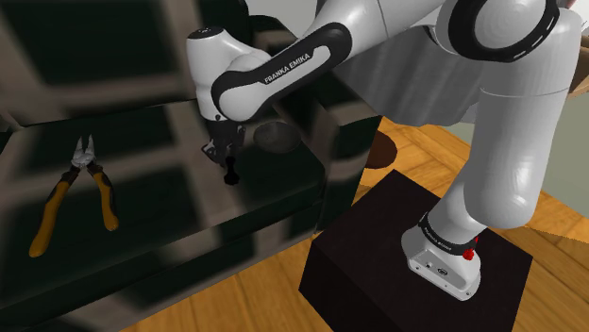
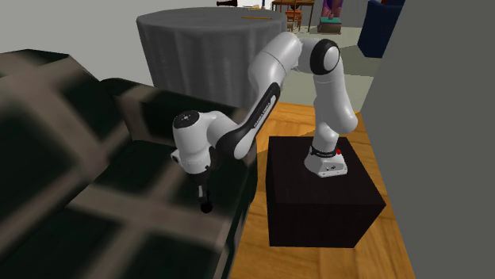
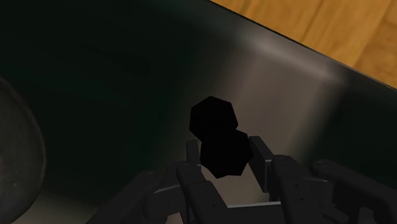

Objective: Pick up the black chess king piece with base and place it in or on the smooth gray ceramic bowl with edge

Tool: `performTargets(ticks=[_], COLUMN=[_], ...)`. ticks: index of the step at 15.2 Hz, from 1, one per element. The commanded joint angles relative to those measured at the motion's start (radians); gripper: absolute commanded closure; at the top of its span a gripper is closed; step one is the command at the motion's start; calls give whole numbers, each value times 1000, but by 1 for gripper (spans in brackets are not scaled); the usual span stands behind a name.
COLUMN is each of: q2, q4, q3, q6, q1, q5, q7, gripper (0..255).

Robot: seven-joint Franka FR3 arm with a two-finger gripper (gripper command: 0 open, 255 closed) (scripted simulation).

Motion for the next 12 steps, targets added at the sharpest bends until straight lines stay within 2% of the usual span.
performTargets(ticks=[1,12], q2=[-13,-75], q4=[8,76], q3=[4,19], q6=[-20,-144], q1=[-2,-11], q5=[7,43], q7=[-4,-29], gripper=[255,255])
